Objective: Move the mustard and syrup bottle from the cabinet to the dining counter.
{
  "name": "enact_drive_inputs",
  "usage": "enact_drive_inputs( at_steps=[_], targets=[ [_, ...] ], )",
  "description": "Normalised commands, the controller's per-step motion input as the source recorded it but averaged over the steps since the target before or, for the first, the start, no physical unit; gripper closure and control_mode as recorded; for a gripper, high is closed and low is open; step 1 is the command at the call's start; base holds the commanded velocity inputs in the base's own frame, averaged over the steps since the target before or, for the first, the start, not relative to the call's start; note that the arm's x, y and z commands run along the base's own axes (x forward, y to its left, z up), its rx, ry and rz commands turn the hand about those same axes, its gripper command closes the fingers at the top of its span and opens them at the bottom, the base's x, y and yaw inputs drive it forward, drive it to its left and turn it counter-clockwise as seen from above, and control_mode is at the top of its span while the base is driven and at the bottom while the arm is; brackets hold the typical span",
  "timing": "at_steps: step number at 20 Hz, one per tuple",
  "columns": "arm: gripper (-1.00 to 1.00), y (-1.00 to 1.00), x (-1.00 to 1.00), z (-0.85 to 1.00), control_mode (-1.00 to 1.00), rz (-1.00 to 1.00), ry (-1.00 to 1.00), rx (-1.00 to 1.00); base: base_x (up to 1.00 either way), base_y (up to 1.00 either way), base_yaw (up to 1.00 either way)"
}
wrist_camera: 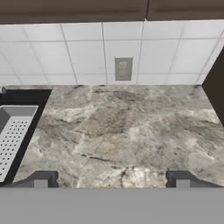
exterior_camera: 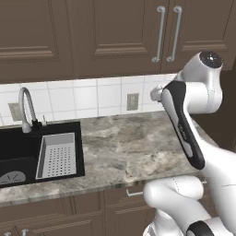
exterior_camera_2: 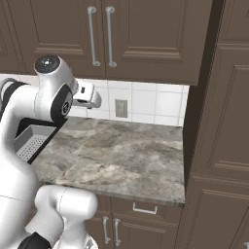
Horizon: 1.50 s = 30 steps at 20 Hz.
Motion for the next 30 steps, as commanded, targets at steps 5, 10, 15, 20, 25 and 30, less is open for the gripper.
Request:
enact_drive_inputs(
  at_steps=[5,10,15,20,25,30],
  targets=[
    [-1.00,-0.29,-0.16,0.47,-1.00,-0.10,-0.37,0.01,0.00,0.00,0.00],
    [-1.00,-0.24,-0.02,0.36,-1.00,-0.08,-0.35,0.00,0.00,0.00,0.00],
    [-1.00,-0.20,0.00,0.31,-1.00,-0.09,-0.28,0.02,0.00,0.00,0.00],
    [-1.00,-0.10,0.00,0.32,-1.00,-0.09,-0.26,0.01,0.00,0.00,0.00],
    [-1.00,-0.01,0.00,0.44,-1.00,-0.03,-0.27,0.00,0.00,0.00,0.00],
    [-1.00,0.00,0.01,0.47,-1.00,0.00,-0.17,0.00,0.00,0.00,0.00]
  ],
)
